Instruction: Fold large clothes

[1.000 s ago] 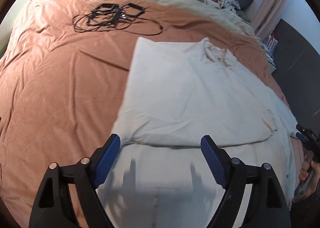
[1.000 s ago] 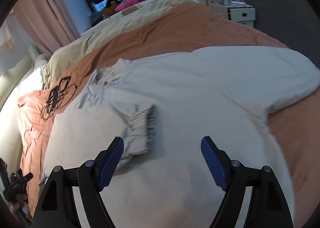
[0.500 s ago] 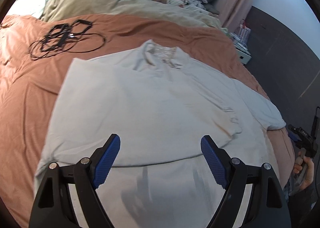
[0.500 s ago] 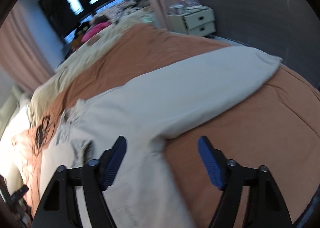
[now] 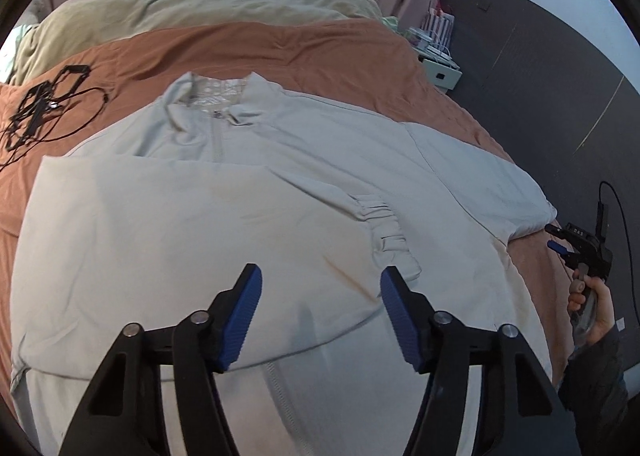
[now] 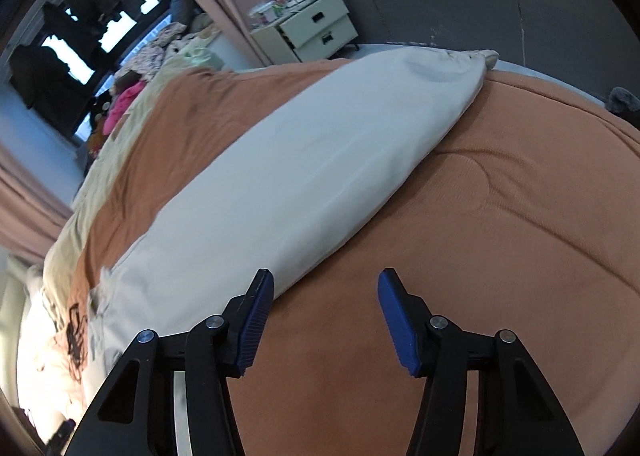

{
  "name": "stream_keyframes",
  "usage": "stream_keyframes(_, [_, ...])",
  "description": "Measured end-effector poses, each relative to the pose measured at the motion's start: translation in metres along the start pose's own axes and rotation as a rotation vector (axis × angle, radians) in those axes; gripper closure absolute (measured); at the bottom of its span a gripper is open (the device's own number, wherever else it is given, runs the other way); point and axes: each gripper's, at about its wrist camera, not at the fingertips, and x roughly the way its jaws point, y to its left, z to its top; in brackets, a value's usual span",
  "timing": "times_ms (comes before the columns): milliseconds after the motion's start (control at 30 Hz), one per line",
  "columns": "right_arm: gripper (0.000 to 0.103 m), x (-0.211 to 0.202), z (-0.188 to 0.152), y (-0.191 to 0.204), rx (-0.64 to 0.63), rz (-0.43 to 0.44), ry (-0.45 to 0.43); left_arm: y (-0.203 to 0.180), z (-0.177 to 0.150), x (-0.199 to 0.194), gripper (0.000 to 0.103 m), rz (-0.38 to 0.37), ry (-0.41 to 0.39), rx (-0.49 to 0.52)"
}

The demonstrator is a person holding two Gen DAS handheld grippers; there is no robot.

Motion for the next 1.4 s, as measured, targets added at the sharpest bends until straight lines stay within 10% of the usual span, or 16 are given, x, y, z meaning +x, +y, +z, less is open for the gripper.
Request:
stream_keyframes(267, [0.057,0.033,0.026,-0.017,0.004,-0.012,-0.011,-0.023,0.005,0.050,0.054,-0.016,0.063,0.014])
stream_keyframes(400, [0.093,0.043,0.035,-0.020,-0.011,-0.014,-0.025,-0.033,0.000,0.078,0.054,-0.023,0.130,0.029])
stream_keyframes(500, [0.097,0.029,0.038,-0.013,-0.035,-0.002,-0.060,-0.034,-0.006,0.086,0.054,-0.024,0.163,0.024])
stream_keyframes(933, [0.101,-0.107,0.031,0.139,-0.330,0.200,-0.240,0.012,-0.003,-0.017,0.054,-0.017,0.021,-0.044])
stream_keyframes(1067, [0.101,-0.119,0.024,0.178,-0.348,0.148,-0.216,0.035,-0.008,-0.048,0.054,0.003,-0.019,-0.079])
stream_keyframes(1100, [0.097,-0.116,0.023,0.178,-0.337,0.142,-0.204,0.040,-0.008,-0.051,0.054,0.007,-0.023,-0.086])
stream_keyframes(1233, [0.021,-0.097,0.022,0.150,-0.240,0.096,-0.170,0.053,-0.008,-0.053,0.054,0.017,-0.009,-0.112])
stream_keyframes(1400, [0.014,-0.081,0.019,0.106,-0.187,0.052,-0.164,0.050,-0.006,-0.037,0.025,0.001,0.001,-0.124])
